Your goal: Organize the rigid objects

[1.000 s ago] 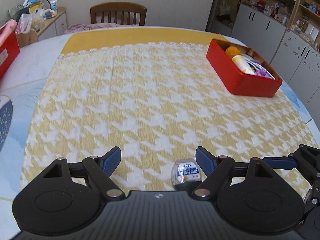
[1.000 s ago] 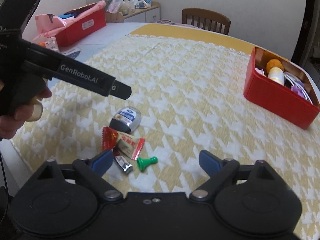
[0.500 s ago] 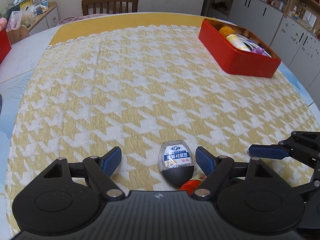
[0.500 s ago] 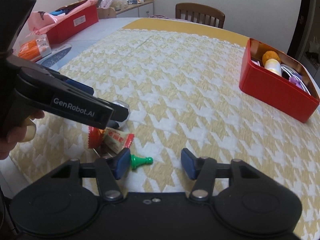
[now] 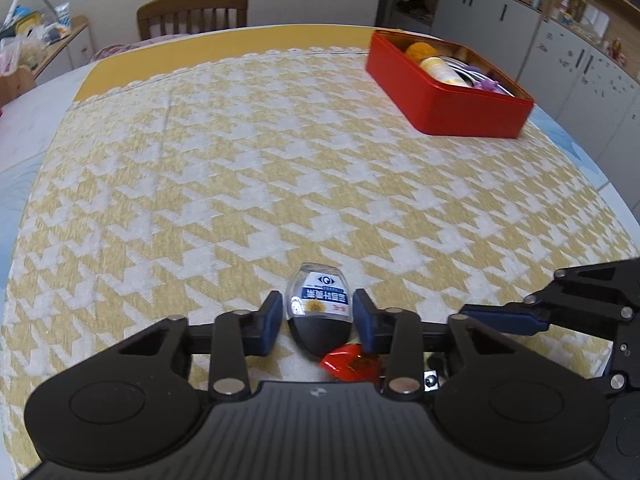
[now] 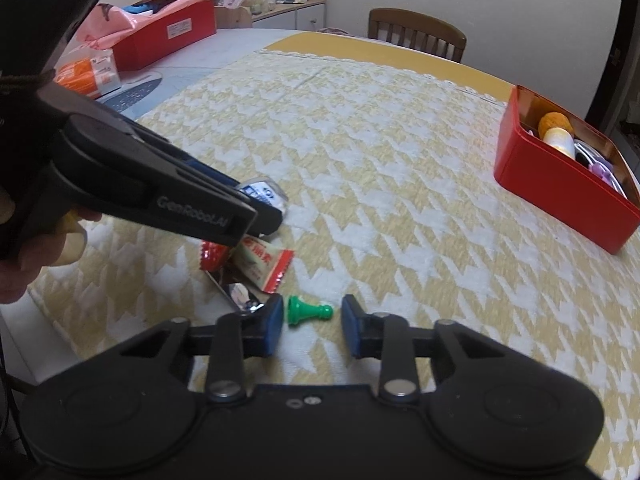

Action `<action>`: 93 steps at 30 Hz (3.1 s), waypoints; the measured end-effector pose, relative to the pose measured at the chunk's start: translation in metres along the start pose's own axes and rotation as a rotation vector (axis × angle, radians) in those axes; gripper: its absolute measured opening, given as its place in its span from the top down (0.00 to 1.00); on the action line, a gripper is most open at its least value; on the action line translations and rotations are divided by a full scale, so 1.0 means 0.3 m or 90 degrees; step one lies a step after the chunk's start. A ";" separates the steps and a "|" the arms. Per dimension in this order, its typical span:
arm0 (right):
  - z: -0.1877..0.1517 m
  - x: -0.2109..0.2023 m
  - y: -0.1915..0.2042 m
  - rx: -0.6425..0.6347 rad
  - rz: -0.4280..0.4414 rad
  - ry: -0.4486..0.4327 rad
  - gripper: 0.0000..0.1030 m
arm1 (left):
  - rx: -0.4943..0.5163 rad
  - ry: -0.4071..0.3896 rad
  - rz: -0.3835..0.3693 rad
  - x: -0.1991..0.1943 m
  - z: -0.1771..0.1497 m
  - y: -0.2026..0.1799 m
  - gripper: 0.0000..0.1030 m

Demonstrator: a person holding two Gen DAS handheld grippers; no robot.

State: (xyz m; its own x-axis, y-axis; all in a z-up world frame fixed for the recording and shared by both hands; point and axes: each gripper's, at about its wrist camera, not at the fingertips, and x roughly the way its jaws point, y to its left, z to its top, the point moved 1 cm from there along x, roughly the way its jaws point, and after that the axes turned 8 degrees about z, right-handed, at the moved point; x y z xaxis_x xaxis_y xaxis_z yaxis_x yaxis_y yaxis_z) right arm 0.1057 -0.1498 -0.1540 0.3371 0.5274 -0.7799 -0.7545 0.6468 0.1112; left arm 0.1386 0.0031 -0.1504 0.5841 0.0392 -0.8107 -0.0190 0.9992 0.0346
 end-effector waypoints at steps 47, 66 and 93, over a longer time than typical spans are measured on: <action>0.098 -0.240 -0.344 0.019 -0.028 -0.067 0.77 | -0.059 -0.009 -0.010 -0.044 0.211 -0.061 0.85; 0.232 -0.276 -0.724 0.017 -0.093 -0.108 0.77 | -0.039 -0.054 -0.022 0.027 0.552 -0.294 0.85; 0.331 -0.054 -1.046 0.037 -0.083 -0.056 0.77 | 0.010 0.006 0.033 0.417 0.850 -0.496 0.85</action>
State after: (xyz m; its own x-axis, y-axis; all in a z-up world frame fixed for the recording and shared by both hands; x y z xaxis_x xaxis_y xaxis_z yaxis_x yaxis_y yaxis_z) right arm 0.3927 -0.3065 -0.1150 0.4793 0.4818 -0.7335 -0.6685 0.7420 0.0505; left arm 0.4214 -0.1420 -0.1080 0.5753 0.0913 -0.8128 -0.0365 0.9956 0.0860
